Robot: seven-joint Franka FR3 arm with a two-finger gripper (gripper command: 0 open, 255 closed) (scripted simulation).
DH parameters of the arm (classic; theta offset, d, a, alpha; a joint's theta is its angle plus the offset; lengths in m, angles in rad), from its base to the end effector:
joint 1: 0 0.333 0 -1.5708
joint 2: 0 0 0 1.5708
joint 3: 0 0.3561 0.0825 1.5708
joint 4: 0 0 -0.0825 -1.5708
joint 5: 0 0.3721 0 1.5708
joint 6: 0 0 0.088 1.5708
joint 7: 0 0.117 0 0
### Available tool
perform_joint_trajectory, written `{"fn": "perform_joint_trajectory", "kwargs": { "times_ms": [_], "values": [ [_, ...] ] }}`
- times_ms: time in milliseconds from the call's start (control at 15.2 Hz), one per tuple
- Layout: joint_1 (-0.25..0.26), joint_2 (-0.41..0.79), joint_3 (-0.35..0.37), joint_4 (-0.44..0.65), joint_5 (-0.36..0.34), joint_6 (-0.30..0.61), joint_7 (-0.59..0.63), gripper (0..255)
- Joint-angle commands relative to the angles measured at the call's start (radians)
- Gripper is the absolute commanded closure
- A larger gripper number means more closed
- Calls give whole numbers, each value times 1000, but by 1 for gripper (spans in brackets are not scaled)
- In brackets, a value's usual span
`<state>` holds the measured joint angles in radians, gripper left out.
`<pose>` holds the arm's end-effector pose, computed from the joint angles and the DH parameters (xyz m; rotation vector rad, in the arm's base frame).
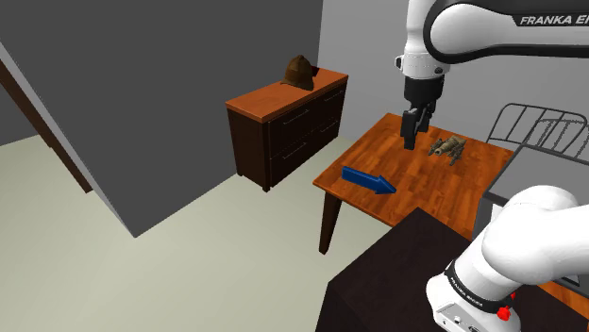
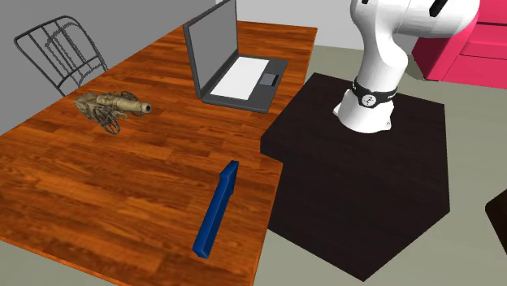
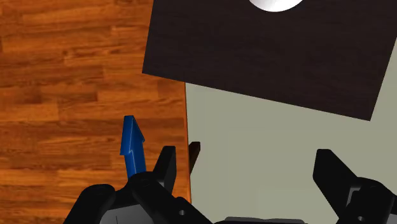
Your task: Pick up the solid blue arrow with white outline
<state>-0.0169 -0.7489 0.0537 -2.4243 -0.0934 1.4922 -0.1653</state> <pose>0.2621 0.0028 0.5627 2.9982 0.2791 -0.2913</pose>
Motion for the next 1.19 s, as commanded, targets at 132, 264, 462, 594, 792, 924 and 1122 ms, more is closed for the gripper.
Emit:
{"fn": "perform_joint_trajectory", "kwargs": {
  "times_ms": [132, 264, 462, 594, 792, 924, 1122],
  "values": [
    [-10, 27, -28, -35, -18, 66, -26, 0],
    [-21, 61, -56, -64, -36, 134, -52, 0],
    [-37, 125, -98, -96, -60, 237, -89, 0],
    [-48, 176, -125, -111, -74, 307, -114, 0],
    [-63, 264, -165, -121, -91, 411, -151, 0],
    [-71, 330, -191, -120, -98, 480, -177, 0],
    [-82, 437, -227, -107, -102, 579, -218, 0]
  ]
}}
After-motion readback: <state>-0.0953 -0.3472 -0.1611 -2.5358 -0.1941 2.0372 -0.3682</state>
